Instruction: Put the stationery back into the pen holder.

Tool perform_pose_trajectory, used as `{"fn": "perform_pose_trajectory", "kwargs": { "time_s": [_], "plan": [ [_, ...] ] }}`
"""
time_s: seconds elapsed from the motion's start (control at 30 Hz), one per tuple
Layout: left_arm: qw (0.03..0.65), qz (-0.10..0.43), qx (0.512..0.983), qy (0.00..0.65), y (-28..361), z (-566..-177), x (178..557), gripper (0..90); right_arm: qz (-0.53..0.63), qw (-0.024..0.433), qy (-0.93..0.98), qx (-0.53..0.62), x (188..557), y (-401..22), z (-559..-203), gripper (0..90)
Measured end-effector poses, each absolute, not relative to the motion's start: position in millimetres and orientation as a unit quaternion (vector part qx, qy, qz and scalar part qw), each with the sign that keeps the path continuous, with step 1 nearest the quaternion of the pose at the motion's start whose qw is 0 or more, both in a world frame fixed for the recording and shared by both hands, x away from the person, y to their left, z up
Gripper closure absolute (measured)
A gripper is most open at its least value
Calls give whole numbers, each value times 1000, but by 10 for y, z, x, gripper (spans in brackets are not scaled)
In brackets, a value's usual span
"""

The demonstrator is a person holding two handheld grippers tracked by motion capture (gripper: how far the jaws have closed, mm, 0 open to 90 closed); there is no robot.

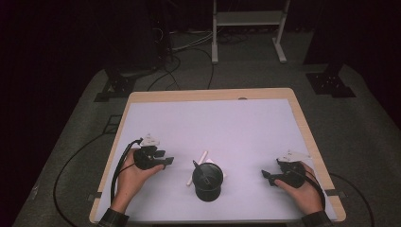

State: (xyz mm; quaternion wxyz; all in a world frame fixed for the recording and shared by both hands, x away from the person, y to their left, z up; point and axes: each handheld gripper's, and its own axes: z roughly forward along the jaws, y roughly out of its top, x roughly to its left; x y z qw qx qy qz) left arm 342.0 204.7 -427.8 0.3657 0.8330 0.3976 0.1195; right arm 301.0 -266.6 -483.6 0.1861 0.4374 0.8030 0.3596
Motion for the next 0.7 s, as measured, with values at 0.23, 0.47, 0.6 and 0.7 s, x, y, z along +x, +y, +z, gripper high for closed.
{"fn": "perform_pose_trajectory", "kwargs": {
  "time_s": [0.23, 0.47, 0.6, 0.7],
  "plan": [
    [362, 118, 837, 393, 1961, -4265, 3530, 497, 360, 186, 803, 438, 3010, -2666, -4835, 194],
    [358, 110, 843, 387, 1862, -4287, 3617, 497, 360, 186, 803, 438, 3011, -2666, -4836, 194],
    [357, 106, 846, 382, 1792, -4293, 3666, 491, 360, 186, 803, 438, 3011, -2666, -4836, 194],
    [363, 105, 844, 382, 1745, -4297, 3704, 490, 360, 186, 803, 438, 3011, -2665, -4836, 194]
  ]
}}
